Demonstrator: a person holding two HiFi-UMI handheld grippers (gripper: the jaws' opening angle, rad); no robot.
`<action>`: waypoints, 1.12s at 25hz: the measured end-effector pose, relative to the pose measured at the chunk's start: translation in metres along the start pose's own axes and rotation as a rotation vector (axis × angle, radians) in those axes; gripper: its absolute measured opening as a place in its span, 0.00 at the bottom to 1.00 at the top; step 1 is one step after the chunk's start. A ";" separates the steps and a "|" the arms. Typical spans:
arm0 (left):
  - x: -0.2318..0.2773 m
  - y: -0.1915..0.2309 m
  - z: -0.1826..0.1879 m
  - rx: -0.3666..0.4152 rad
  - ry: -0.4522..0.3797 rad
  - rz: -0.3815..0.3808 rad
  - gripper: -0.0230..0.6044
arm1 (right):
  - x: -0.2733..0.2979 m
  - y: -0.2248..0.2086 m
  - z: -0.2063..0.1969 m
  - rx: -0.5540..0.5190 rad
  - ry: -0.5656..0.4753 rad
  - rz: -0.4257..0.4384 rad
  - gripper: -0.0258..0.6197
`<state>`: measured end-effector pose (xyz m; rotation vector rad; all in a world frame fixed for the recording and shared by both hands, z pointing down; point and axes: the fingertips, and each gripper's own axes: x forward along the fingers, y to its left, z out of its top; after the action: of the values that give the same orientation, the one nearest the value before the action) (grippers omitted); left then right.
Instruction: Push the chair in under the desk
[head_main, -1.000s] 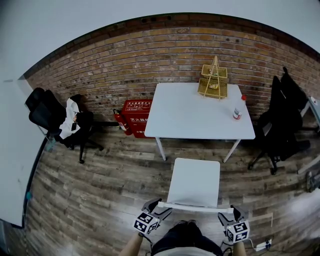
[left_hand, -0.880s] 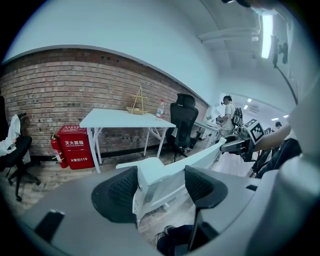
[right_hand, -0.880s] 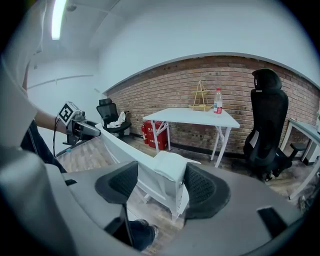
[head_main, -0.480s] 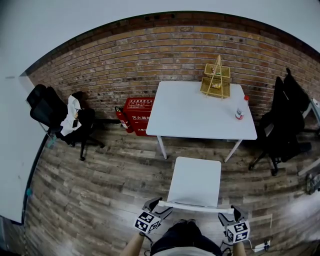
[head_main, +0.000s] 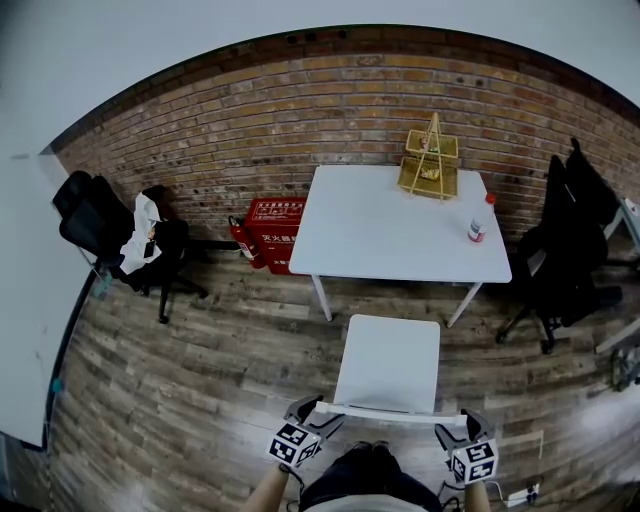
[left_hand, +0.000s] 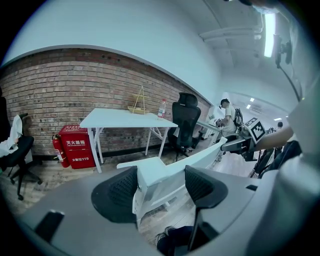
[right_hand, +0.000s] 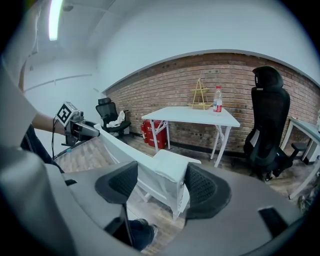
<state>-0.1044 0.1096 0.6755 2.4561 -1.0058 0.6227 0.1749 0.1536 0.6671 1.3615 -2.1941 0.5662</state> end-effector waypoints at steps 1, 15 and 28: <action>0.002 0.000 0.001 -0.001 0.000 0.001 0.51 | 0.002 -0.004 -0.001 0.000 0.001 -0.004 0.51; 0.029 0.008 0.022 -0.012 0.000 0.026 0.51 | 0.022 -0.037 0.013 -0.006 0.014 0.009 0.51; 0.051 0.018 0.039 -0.024 -0.008 0.057 0.52 | 0.042 -0.063 0.031 -0.021 0.004 0.022 0.51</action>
<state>-0.0752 0.0489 0.6751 2.4180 -1.0835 0.6159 0.2097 0.0801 0.6732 1.3255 -2.2085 0.5524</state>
